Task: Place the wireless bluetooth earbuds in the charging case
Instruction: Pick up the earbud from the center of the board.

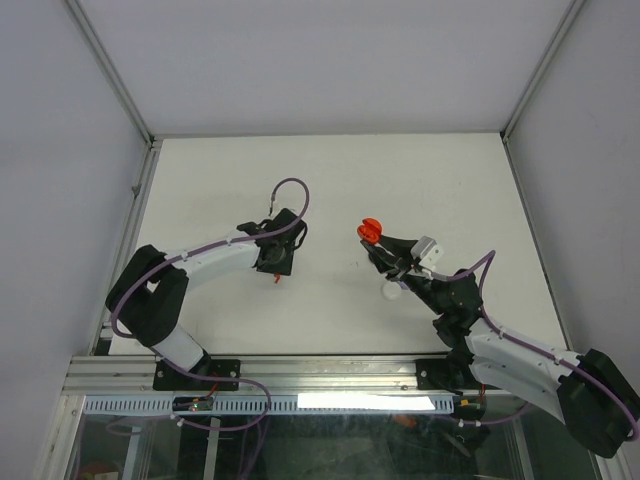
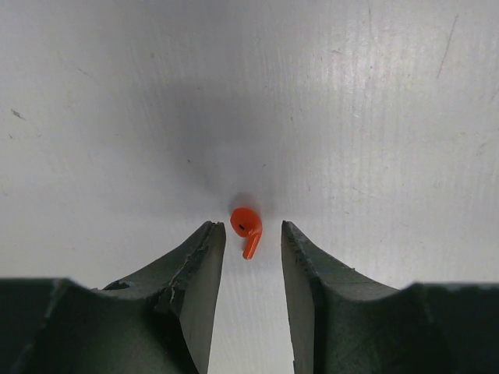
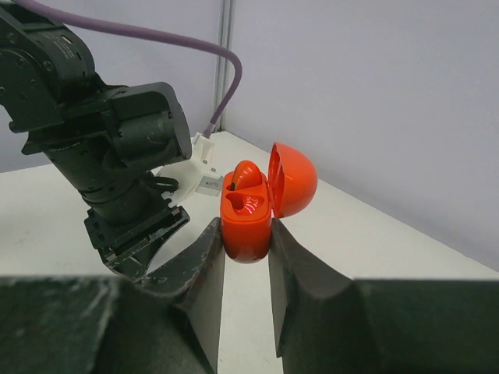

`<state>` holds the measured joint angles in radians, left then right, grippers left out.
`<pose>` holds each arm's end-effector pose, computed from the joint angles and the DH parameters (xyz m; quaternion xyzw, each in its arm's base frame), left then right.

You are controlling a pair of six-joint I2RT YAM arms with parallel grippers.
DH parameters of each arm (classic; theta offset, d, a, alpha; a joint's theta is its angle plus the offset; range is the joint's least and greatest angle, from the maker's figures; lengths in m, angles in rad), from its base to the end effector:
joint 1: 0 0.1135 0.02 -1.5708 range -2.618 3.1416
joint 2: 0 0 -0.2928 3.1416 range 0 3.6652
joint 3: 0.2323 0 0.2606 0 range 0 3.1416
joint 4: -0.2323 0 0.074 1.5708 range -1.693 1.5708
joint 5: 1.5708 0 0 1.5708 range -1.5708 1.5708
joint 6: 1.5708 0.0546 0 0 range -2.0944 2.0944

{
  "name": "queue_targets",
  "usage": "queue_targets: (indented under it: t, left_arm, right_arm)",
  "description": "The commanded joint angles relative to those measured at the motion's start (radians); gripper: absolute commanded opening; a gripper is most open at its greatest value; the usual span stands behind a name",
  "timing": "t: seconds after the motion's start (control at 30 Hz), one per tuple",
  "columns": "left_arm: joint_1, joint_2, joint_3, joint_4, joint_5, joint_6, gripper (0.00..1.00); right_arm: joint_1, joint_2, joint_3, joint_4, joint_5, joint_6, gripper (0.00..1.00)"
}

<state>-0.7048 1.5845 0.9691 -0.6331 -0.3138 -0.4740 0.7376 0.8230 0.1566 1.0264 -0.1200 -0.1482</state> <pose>0.2437 -0.1852 0.1894 0.0874 0.9713 0.0401 0.2175 0.1268 0.1241 0.2637 -0.2880 0.4921 0.2711 0.7755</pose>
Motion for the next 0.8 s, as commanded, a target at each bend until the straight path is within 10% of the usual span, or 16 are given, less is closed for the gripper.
queue_targets:
  t: [0.0, 0.77]
  left_arm:
    - [0.02, 0.024, 0.033, 0.02, 0.024, 0.026, 0.37]
    - [0.05, 0.105, 0.052, -0.006, 0.124, 0.057, 0.26]
  right_arm:
    - [0.0, -0.023, 0.023, 0.033, -0.003, 0.005, 0.0]
    - [-0.002, -0.031, 0.031, 0.018, -0.005, 0.002, 0.0]
